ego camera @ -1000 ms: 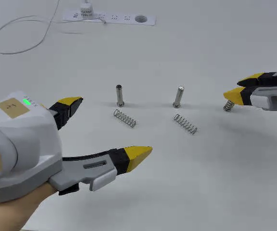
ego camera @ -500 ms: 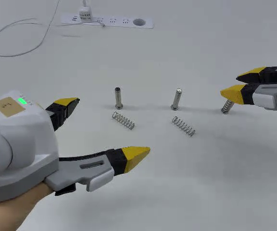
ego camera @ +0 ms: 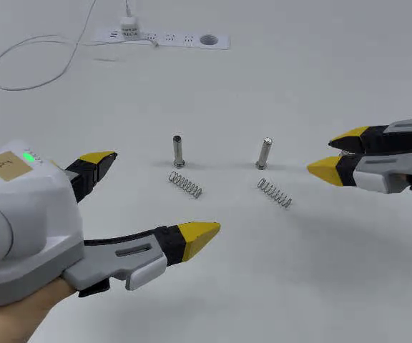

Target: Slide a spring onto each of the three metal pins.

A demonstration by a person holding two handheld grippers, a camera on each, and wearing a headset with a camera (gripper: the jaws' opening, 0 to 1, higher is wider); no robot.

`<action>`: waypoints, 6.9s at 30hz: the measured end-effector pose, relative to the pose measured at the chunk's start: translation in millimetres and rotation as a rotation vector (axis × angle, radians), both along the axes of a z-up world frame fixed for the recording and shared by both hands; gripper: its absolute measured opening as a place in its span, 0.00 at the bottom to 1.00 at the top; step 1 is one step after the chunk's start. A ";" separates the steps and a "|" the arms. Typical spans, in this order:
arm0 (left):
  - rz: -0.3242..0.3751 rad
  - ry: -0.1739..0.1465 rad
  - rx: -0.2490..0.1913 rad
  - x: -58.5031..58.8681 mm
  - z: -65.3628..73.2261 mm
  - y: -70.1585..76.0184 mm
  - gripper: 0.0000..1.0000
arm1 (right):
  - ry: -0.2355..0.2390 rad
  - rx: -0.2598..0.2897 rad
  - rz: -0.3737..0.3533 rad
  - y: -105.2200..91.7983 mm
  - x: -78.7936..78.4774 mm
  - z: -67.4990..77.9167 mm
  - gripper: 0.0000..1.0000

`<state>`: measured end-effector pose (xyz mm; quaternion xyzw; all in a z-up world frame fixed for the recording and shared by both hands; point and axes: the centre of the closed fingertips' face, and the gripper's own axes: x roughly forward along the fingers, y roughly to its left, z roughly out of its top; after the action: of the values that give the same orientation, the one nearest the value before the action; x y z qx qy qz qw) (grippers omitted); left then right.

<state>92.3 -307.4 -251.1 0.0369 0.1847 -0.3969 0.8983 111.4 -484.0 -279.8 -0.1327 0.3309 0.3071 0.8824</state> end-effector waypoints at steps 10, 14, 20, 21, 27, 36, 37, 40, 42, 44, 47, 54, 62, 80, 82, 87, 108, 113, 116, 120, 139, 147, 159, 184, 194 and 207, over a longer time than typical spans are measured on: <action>0.005 0.011 0.003 -1.0 -2.1 2.8 0.94 | 0.068 0.044 0.001 9.2 -8.0 -22.2 0.29; 0.011 0.018 -0.003 -1.3 -3.0 3.1 0.93 | 0.071 0.045 0.016 14.9 -10.5 -30.3 0.27; 0.012 0.020 -0.006 -1.6 -2.9 2.8 0.92 | 0.087 0.041 0.024 22.0 -14.4 -43.8 0.25; 0.013 0.020 -0.006 -1.5 -2.9 3.0 0.92 | 0.086 0.041 0.025 22.8 -14.6 -44.9 0.24; 0.020 0.028 -0.016 -1.3 -2.8 4.4 0.90 | 0.090 0.034 0.020 25.5 -14.3 -52.2 0.20; 0.023 0.047 -0.032 -2.6 -4.4 3.4 0.87 | 0.109 0.046 -0.003 29.2 -11.2 -62.4 0.16; 0.022 0.046 -0.029 -2.5 -4.6 3.5 0.87 | 0.109 0.049 -0.007 30.0 -10.2 -62.9 0.16; 0.022 0.048 -0.027 -2.4 -5.0 3.9 0.87 | 0.112 0.045 -0.009 30.9 -8.8 -65.3 0.15; 0.024 0.047 -0.024 -2.0 -5.1 4.5 0.87 | 0.120 0.047 -0.013 30.8 -8.8 -67.2 0.15; 0.024 0.045 -0.024 -1.9 -4.9 4.8 0.86 | 0.125 0.034 -0.016 29.1 -9.1 -69.8 0.15; 0.024 0.045 -0.025 -1.9 -4.9 4.9 0.86 | 0.126 0.028 -0.017 28.4 -9.6 -70.5 0.14; 0.012 0.050 -0.023 -2.9 -5.2 2.6 0.83 | 0.123 0.007 -0.012 26.6 -9.6 -71.3 0.12; 0.005 0.054 -0.022 -4.2 -5.0 1.6 0.81 | 0.117 -0.005 -0.016 24.9 -8.6 -71.6 0.11; 0.015 0.105 -0.048 -0.4 -3.7 2.1 0.71 | 0.054 0.147 -0.032 43.3 -9.7 -25.2 0.11; 0.023 0.118 -0.061 0.5 -3.4 2.2 0.69 | 0.034 0.169 -0.014 48.9 -11.3 -17.2 0.11; 0.020 0.145 -0.099 -0.3 -1.0 -1.2 0.62 | -0.016 0.222 0.044 64.4 -16.5 0.1 0.11; -0.011 0.279 -0.332 -0.2 18.0 -21.6 0.41 | -0.091 0.340 0.170 104.4 -31.6 25.3 0.11; -0.017 0.310 -0.373 0.3 20.2 -27.0 0.37 | -0.109 0.365 0.188 111.0 -33.4 31.2 0.11; -0.025 0.334 -0.414 -1.4 23.3 -32.1 0.34 | -0.111 0.372 0.197 114.5 -35.5 32.5 0.11; -0.027 0.371 -0.442 -3.0 22.5 -36.0 0.31 | -0.106 0.380 0.205 118.6 -38.0 32.8 0.11; -0.006 0.406 -0.547 1.3 32.3 -40.3 0.16 | -0.135 0.431 0.222 127.2 -40.0 45.1 0.11; -0.006 0.422 -0.564 1.1 33.2 -42.1 0.14 | -0.144 0.429 0.219 125.6 -40.4 46.3 0.11; -0.031 0.381 -0.535 -0.8 38.2 -48.4 0.12 | -0.155 0.410 0.220 123.4 -41.0 46.6 0.11; -0.120 0.147 -0.317 6.0 48.5 -59.7 0.10 | -0.119 0.369 0.123 102.4 -42.5 37.7 0.28; -0.172 0.036 -0.174 11.5 47.0 -73.9 0.10 | -0.108 0.334 0.070 86.1 -45.6 30.7 0.40; -0.239 -0.121 -0.091 28.7 49.6 -96.7 0.10 | -0.081 0.328 0.000 64.8 -45.6 20.7 0.44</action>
<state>121.0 -404.1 -201.5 0.0417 0.1065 -0.5063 0.8547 65.8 -419.2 -259.1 0.0010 0.2405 0.3512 0.9049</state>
